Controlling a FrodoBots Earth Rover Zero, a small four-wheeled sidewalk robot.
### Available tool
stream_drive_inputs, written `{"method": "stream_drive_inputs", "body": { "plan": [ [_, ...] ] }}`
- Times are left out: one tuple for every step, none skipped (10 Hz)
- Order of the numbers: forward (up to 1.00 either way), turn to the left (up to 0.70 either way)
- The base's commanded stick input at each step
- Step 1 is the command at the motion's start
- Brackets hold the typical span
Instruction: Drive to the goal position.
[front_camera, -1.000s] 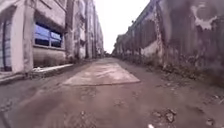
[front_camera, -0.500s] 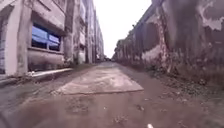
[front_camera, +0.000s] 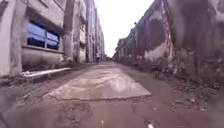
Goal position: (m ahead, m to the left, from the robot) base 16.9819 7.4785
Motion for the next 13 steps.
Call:
{"method": "stream_drive_inputs", "body": {
  "plan": [
    [0.7,0.0],
    [0.7,0.0],
    [0.7,0.0],
    [0.7,0.0],
    [0.7,0.0],
    [0.7,0.0],
    [0.7,0.0],
    [0.7,0.0],
    [0.7,0.0],
    [0.7,0.0],
    [0.7,0.0],
    [0.7,0.0],
    [0.7,0.0]
  ]
}}
